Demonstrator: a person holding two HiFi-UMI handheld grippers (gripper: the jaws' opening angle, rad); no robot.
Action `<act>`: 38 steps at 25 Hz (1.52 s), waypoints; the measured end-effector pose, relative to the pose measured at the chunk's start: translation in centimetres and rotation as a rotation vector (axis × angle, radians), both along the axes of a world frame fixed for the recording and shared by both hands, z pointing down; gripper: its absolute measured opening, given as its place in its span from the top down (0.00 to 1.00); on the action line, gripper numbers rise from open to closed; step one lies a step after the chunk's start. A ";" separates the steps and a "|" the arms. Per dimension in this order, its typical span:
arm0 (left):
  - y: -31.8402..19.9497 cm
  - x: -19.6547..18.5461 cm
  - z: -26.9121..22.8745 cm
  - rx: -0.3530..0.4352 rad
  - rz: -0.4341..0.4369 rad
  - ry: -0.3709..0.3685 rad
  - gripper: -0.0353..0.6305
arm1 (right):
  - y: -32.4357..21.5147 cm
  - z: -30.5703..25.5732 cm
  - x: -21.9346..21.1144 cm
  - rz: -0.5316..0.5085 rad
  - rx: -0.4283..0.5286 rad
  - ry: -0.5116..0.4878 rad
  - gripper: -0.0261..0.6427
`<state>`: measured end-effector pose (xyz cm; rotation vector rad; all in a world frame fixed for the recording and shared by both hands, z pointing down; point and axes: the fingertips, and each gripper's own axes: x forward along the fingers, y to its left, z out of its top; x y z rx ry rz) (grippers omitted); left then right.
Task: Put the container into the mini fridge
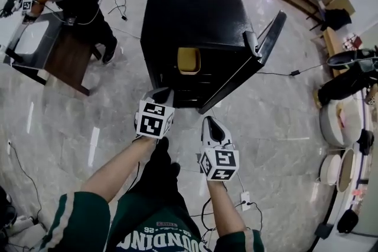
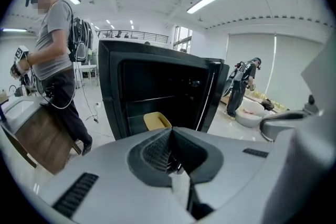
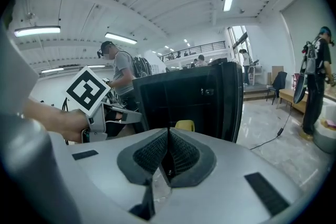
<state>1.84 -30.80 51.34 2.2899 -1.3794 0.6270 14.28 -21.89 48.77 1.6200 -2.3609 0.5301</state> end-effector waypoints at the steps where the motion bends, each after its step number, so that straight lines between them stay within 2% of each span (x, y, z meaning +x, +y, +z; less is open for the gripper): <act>1: 0.4 -0.2 -0.6 0.012 0.005 -0.006 0.93 | 0.3 -0.4 -0.1 -0.003 0.002 0.001 0.91; 14: 5.8 0.5 -6.6 0.117 0.109 0.011 0.93 | 2.2 -4.7 -0.8 0.008 0.046 -0.037 0.91; 21: 7.2 0.4 -9.8 0.202 0.206 0.027 0.93 | 3.5 -6.8 -0.8 -0.015 0.083 -0.045 0.91; 26: 7.1 0.6 -10.9 0.275 0.266 0.026 0.93 | 3.0 -7.1 -1.0 -0.034 0.123 -0.014 0.91; 31: 6.4 0.8 -10.4 0.273 0.262 0.055 0.93 | 2.8 -6.2 -0.8 -0.055 0.107 0.008 0.91; 38: 5.8 1.8 -10.6 0.286 0.288 0.056 0.93 | 1.7 -5.8 -0.3 -0.050 0.106 0.025 0.91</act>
